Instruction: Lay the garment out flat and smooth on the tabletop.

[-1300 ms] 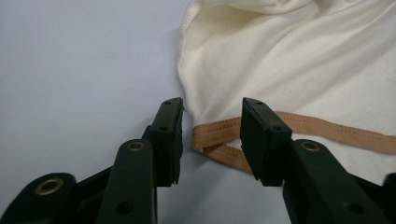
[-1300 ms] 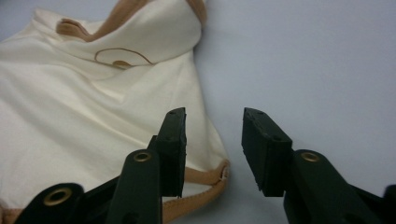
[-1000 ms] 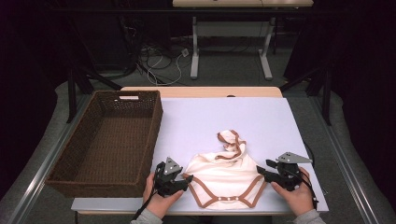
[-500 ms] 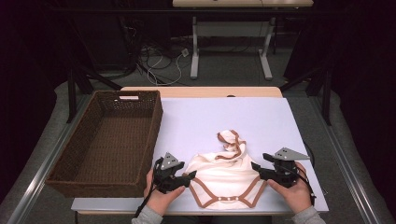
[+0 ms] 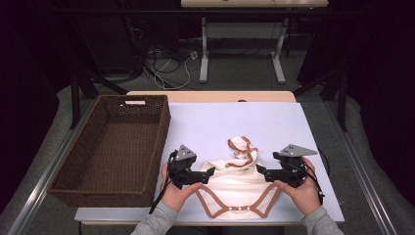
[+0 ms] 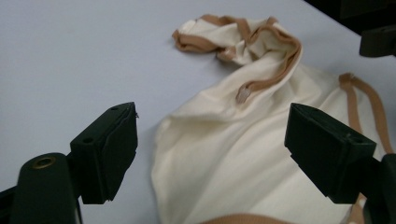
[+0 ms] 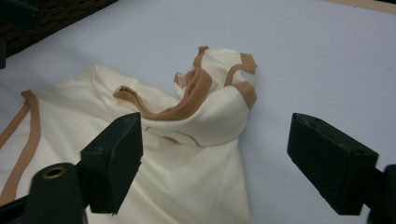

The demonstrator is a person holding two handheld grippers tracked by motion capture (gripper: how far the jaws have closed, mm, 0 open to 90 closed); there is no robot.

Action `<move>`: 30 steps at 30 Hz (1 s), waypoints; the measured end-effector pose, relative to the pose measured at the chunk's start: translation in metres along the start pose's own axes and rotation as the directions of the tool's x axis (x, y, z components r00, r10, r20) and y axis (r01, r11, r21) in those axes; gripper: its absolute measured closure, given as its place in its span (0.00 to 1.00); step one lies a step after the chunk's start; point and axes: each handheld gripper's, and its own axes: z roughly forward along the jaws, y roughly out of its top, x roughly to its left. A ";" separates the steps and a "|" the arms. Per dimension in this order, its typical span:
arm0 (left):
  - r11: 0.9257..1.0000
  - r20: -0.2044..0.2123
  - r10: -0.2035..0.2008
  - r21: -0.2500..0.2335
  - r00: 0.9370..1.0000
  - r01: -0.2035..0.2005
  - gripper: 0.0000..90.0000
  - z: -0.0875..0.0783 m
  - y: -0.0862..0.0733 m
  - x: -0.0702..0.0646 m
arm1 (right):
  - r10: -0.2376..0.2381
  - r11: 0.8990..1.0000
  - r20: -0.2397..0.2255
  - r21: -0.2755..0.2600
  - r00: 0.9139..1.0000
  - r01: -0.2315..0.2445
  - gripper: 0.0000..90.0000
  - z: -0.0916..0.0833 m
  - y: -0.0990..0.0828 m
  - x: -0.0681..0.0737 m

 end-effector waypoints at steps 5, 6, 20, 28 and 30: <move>1.000 0.007 0.011 -0.017 1.000 -0.011 0.12 0.011 0.023 -0.005 | 0.025 1.000 0.021 0.002 0.999 -0.025 0.15 0.006 0.014 -0.005; 1.000 0.006 0.016 -0.022 1.000 -0.016 0.11 0.013 0.026 -0.005 | 0.035 0.999 0.016 -0.010 0.999 -0.035 0.15 0.008 0.018 -0.007; 0.998 0.006 0.062 0.014 0.998 -0.062 0.22 0.073 0.057 -0.028 | -0.029 0.998 0.114 -0.048 0.993 0.035 0.28 0.008 0.027 -0.014; 0.997 0.018 0.030 0.074 0.999 -0.031 0.34 0.106 0.061 -0.041 | -0.007 0.997 0.165 -0.078 0.986 0.020 0.39 -0.005 0.015 -0.023; 0.997 0.022 0.001 0.073 1.000 -0.003 0.35 0.111 0.061 -0.043 | -0.009 0.997 0.177 -0.079 0.984 0.023 0.39 -0.008 0.011 -0.025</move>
